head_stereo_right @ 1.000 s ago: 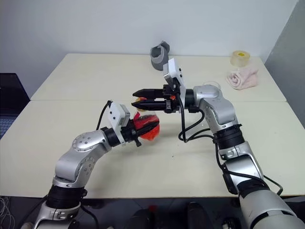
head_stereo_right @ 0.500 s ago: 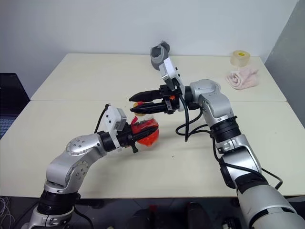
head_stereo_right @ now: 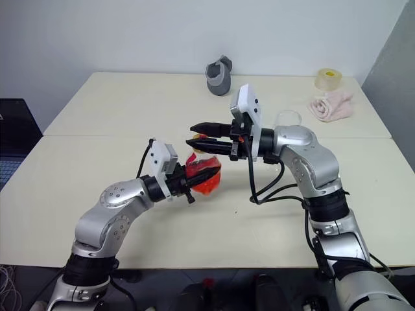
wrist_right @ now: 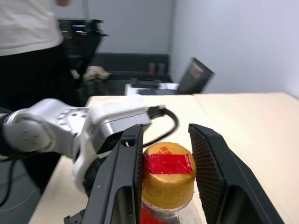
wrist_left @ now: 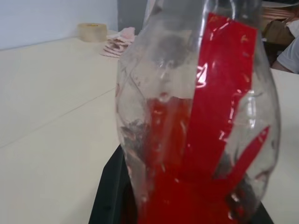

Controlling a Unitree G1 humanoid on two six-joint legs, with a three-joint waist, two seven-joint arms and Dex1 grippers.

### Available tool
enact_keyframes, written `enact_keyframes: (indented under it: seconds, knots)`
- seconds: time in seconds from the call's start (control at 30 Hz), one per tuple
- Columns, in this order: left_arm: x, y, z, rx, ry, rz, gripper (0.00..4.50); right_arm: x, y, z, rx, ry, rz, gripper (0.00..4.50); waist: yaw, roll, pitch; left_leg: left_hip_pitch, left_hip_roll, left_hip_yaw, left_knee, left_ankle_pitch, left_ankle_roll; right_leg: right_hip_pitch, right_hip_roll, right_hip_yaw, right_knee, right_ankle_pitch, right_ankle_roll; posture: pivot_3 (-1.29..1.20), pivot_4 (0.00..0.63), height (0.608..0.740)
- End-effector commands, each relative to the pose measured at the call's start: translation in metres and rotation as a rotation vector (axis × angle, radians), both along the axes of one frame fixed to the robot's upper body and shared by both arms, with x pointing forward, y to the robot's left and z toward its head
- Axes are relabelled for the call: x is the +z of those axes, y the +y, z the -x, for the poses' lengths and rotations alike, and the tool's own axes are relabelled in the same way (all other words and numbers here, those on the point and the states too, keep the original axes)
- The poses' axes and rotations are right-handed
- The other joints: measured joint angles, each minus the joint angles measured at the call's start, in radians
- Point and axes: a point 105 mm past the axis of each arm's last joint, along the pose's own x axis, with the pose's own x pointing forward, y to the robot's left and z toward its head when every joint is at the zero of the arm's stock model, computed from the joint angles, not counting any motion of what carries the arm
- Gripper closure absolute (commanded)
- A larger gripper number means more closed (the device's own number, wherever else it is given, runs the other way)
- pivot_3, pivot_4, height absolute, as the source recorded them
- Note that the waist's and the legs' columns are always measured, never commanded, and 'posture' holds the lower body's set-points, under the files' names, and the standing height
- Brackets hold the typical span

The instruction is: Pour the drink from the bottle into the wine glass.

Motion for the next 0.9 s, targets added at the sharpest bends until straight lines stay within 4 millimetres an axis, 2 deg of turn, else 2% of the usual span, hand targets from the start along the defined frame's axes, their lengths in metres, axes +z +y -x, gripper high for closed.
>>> enact_keyframes:
  seconds: [0.03,0.17,0.3,0.5,0.7,0.73,0.77,0.9]
  knots:
    - [0.015,0.02,-0.017,0.111,-0.068,0.032,3.6,0.02,-0.019,-0.002,-0.122,-0.06,-0.068,3.29,0.001,0.0,0.0,0.0,0.0,0.0,0.0,0.0,0.0,0.0,0.0,0.0,0.0,0.0,0.0,0.0,0.15,0.74]
    - [0.017,0.017,-0.021,0.09,-0.076,0.029,3.6,0.019,-0.013,0.003,-0.094,-0.055,-0.057,3.29,0.002,0.0,0.0,0.0,-0.001,0.001,0.0,0.0,0.0,0.0,0.0,0.0,-0.001,0.0,0.0,0.0,0.15,0.74]
    - [0.015,0.008,-0.018,0.047,-0.07,0.029,3.6,0.021,-0.002,0.01,0.037,-0.064,-0.051,3.29,0.001,0.0,0.0,0.0,0.0,0.001,0.0,0.0,0.0,0.0,0.001,0.0,-0.001,0.0,0.0,0.0,0.15,0.74]
    - [0.012,-0.006,0.004,-0.044,-0.041,0.028,3.6,0.017,0.014,0.016,0.285,-0.104,-0.001,3.29,-0.004,0.0,0.0,0.0,0.0,0.001,0.0,-0.001,0.002,0.0,0.004,0.0,-0.001,0.0,0.0,0.0,0.15,0.74]
    - [0.011,-0.008,0.024,-0.085,-0.024,0.013,3.6,0.017,0.021,0.008,0.366,-0.098,0.026,3.29,-0.013,0.0,0.0,0.0,0.001,0.0,0.0,-0.001,0.002,0.0,0.004,0.0,0.0,0.0,0.0,0.0,0.15,0.74]
    - [0.009,-0.005,0.025,-0.079,-0.02,0.008,3.6,0.017,0.02,0.007,0.373,-0.096,0.029,2.55,-0.013,0.001,0.0,0.0,0.001,0.0,0.0,-0.001,0.002,0.0,0.004,0.0,0.0,0.0,0.0,0.0,0.15,0.74]
    - [0.008,-0.003,0.025,-0.073,-0.017,0.003,3.6,0.017,0.02,0.006,0.377,-0.097,0.032,2.33,-0.014,0.001,0.0,0.0,0.0,0.0,0.0,-0.001,0.002,0.0,0.004,0.0,0.0,0.0,0.0,0.0,0.15,0.74]
    - [0.009,0.003,0.016,-0.018,-0.022,0.008,3.6,0.023,0.012,-0.002,0.309,-0.112,0.021,0.88,-0.009,0.001,0.0,0.0,0.0,0.0,0.0,-0.001,0.001,0.0,0.003,0.0,0.0,0.0,0.0,0.0,0.15,0.74]
